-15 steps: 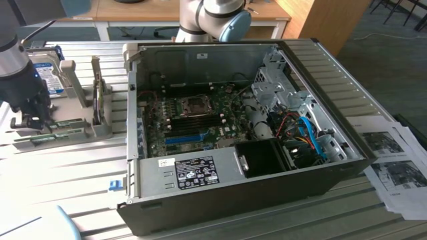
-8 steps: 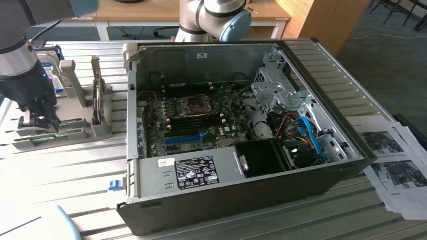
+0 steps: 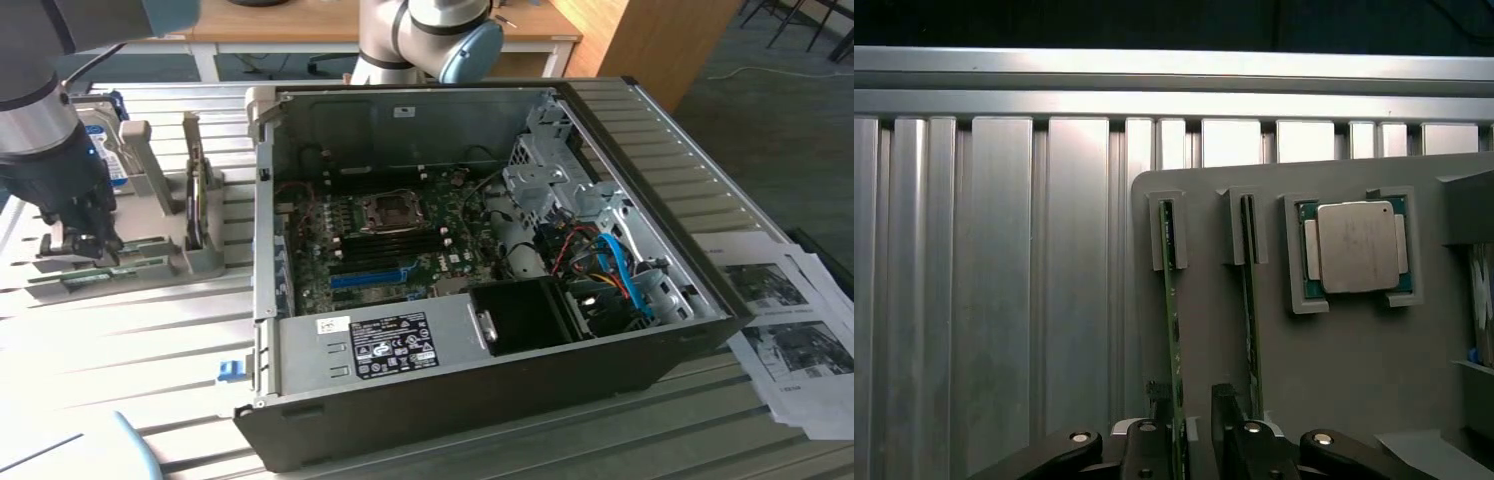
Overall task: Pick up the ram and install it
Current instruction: 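Pick up the ram and move it above insertion slot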
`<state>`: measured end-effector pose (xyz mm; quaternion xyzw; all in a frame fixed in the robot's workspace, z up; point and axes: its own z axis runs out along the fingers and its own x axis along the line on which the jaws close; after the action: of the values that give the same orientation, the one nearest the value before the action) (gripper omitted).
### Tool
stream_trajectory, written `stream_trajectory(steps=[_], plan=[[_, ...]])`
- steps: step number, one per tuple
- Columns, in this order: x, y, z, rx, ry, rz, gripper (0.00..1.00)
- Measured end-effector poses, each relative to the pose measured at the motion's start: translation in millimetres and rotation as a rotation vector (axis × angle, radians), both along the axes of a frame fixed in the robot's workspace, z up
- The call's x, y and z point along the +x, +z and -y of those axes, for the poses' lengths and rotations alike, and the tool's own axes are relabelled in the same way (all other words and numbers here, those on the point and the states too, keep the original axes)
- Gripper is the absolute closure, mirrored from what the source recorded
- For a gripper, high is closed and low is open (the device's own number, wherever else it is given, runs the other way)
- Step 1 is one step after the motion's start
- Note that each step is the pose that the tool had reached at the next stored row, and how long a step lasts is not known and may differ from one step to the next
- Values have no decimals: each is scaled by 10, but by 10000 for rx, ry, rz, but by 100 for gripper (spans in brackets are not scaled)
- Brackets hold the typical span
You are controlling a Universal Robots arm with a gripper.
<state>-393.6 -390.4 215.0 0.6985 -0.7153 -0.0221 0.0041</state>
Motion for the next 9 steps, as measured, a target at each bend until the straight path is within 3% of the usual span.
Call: stream_trajectory(steps=[9], plan=[[1,-62,1,0,1,-1,71]])
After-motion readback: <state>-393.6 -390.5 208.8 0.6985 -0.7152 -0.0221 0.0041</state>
